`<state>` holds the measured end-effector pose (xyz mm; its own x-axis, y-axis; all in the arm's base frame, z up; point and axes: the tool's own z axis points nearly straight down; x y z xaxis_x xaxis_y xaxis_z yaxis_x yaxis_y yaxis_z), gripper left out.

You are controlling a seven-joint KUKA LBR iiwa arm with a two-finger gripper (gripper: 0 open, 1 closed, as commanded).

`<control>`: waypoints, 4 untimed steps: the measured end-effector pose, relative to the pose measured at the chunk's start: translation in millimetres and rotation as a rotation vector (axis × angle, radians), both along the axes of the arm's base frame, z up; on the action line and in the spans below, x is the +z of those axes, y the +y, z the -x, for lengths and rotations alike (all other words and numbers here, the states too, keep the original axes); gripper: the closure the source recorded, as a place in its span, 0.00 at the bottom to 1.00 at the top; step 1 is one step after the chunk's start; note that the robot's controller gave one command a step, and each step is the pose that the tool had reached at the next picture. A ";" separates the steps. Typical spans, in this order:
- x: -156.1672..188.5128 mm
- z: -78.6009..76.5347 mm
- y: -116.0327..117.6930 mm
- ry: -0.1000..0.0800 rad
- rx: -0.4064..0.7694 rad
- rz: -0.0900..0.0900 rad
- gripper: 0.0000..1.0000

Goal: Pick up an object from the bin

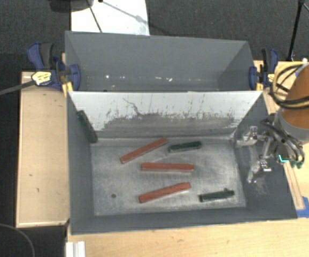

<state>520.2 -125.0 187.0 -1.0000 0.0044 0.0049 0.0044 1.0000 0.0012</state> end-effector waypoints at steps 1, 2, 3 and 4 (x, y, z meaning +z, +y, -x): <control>4.2 -1.9 0.6 -0.008 0.005 0.002 0.00; -27.2 28.8 42.3 -0.011 0.209 0.003 0.00; -55.2 42.3 67.2 -0.004 0.375 -0.002 0.00; -88.6 42.9 89.8 -0.004 0.354 -0.002 0.00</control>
Offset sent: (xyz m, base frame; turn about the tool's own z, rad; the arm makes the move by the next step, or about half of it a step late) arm -0.0437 0.0627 -0.0428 -0.3025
